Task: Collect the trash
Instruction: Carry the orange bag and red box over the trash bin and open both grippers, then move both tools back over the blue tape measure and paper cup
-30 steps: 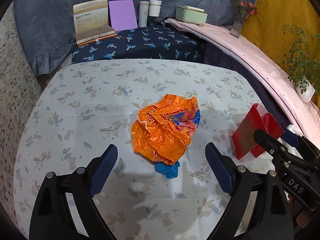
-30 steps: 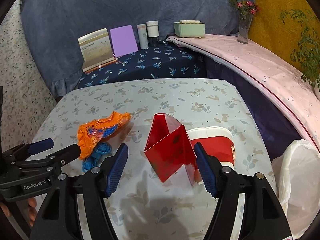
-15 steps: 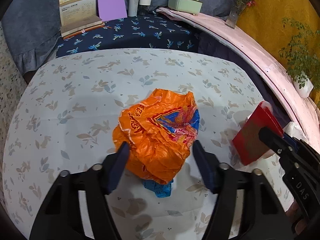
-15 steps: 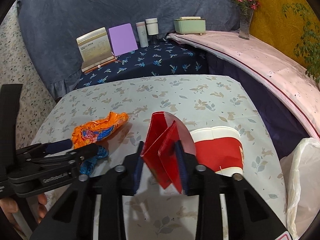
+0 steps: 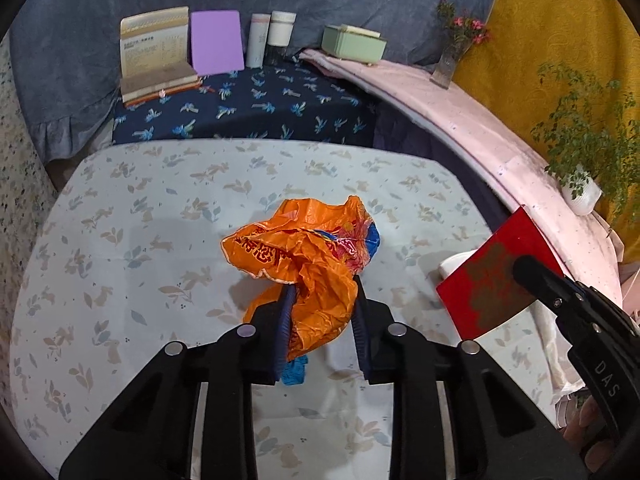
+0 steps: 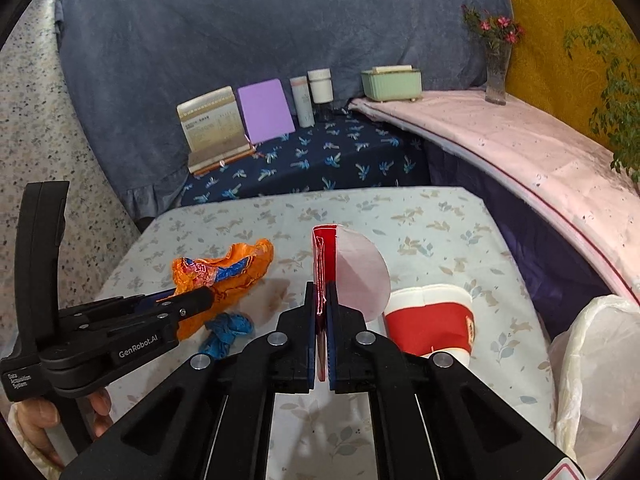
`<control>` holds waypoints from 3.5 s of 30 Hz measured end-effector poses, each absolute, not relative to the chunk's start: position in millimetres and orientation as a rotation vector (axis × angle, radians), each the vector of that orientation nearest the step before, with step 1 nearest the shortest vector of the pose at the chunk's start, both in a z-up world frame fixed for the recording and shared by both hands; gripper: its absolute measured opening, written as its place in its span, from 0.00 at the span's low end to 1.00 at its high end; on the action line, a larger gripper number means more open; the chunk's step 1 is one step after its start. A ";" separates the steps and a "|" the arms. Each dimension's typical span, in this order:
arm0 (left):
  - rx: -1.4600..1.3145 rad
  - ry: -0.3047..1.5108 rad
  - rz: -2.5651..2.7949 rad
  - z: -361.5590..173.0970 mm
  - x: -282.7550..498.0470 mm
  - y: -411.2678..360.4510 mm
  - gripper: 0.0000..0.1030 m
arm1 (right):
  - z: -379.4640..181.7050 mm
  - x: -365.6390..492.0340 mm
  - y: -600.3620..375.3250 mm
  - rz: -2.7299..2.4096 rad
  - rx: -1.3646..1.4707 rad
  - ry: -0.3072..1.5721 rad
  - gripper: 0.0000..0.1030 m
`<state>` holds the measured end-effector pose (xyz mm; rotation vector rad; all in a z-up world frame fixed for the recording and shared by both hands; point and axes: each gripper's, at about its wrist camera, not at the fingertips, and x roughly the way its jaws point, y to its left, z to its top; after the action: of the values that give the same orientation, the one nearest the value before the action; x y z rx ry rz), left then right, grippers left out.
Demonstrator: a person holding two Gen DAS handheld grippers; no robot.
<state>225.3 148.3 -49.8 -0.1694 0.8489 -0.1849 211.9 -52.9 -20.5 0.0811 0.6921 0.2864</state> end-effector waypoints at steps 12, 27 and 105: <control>-0.152 0.732 -0.283 16.5 200.6 108.5 0.25 | 33.7 175.6 -98.4 0.249 0.135 0.561 0.04; -0.067 0.696 -0.447 44.7 167.7 10.1 0.25 | 52.6 128.9 -188.9 0.108 0.212 0.495 0.04; 0.000 0.759 -0.578 10.7 163.5 -103.3 0.63 | 33.0 87.9 -308.2 -0.171 0.296 0.486 0.50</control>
<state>163.5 -103.3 10.7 0.0003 0.7593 -0.5783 87.9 -308.2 33.0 0.2965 0.4859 -0.1712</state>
